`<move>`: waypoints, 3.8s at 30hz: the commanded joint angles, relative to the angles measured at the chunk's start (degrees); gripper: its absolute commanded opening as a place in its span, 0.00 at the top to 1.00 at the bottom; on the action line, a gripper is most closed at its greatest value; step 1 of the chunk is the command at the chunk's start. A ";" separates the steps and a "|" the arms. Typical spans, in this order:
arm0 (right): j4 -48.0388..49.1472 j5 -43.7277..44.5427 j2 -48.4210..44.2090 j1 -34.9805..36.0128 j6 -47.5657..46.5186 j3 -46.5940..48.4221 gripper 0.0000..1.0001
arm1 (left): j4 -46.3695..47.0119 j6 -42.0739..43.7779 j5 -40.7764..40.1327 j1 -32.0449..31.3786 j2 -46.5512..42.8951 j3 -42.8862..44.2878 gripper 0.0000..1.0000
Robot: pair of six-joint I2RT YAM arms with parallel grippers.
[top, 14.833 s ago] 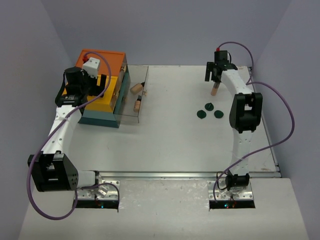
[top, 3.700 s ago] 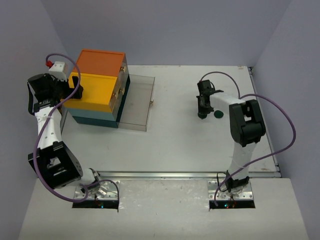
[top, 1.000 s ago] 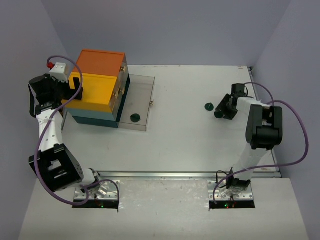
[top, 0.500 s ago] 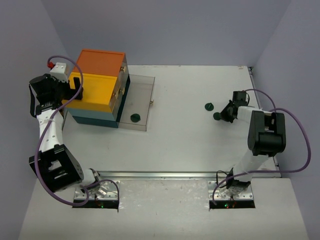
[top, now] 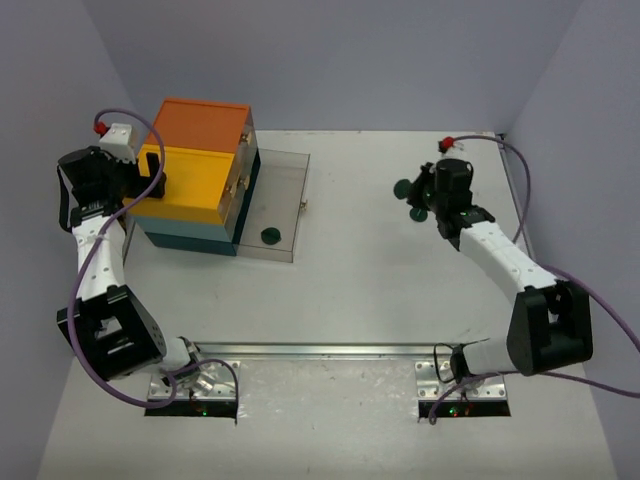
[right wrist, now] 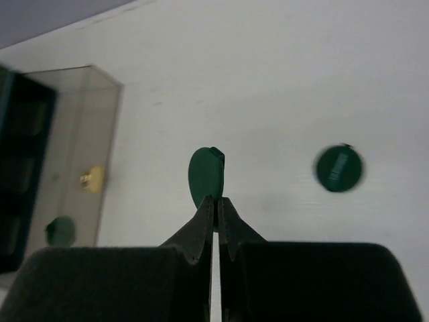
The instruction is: Organize the makeup
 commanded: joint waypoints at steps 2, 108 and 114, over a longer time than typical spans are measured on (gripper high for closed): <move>5.28 -3.08 11.19 15.52 -5.29 14.38 1.00 | -6.64 2.66 -3.14 -0.19 2.21 -0.13 0.04; -6.35 -6.14 54.64 29.89 -10.46 62.63 0.48 | -9.89 7.16 -3.69 -0.01 -3.24 -7.38 0.01; -7.27 -6.77 51.85 29.89 -11.81 61.59 0.34 | -9.49 7.70 -4.46 -0.01 -3.00 -7.79 0.01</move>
